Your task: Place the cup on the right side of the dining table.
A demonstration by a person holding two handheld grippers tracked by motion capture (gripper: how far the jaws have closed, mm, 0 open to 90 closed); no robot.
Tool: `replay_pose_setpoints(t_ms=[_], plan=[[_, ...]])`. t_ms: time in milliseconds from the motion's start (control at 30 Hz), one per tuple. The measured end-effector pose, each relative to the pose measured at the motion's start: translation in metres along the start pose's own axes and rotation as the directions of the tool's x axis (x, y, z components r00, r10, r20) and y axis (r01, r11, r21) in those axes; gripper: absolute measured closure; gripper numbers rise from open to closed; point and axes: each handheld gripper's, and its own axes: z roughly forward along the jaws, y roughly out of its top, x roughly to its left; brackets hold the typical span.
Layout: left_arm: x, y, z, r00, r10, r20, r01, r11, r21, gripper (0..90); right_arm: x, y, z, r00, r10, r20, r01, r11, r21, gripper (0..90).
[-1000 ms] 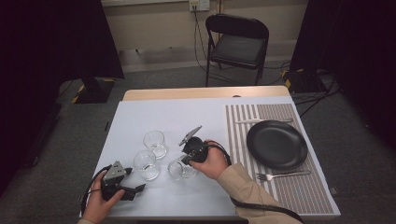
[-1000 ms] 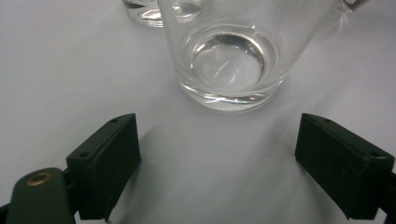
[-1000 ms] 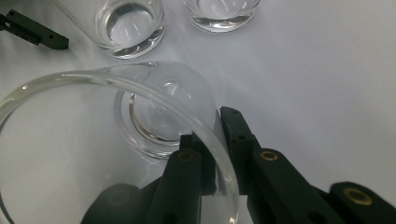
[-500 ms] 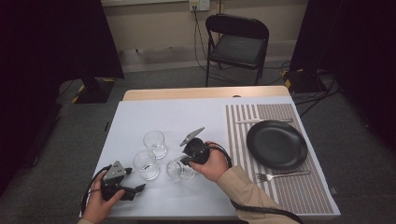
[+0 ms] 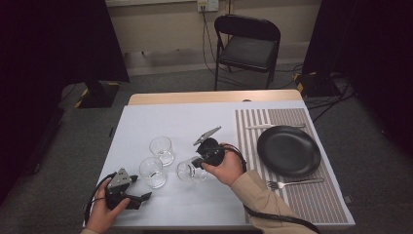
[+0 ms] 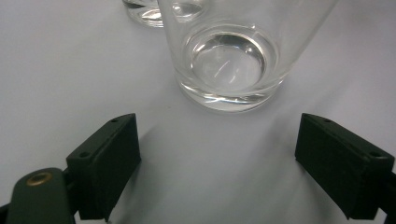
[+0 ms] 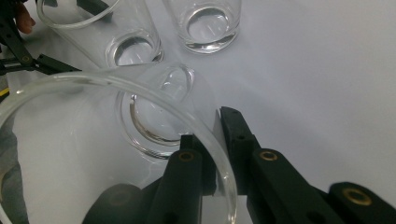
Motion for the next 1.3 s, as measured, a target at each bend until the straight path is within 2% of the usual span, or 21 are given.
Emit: replay_pose_setpoints(t_ms=[867, 1300], plan=[[0.000, 0.000, 0.000, 1.0000, 0.000, 0.000, 0.000, 1.0000, 0.000, 13.1, -0.012, -0.002, -0.018, 0.9992, 0.036, 0.015, -0.036, 0.999, -0.008, 85.3], [0.000, 0.000, 0.000, 1.0000, 0.000, 0.000, 0.000, 1.0000, 0.000, 13.1, -0.021, -0.006, -0.029, 0.9974, 0.060, 0.038, -0.060, 0.998, -0.015, 85.3]])
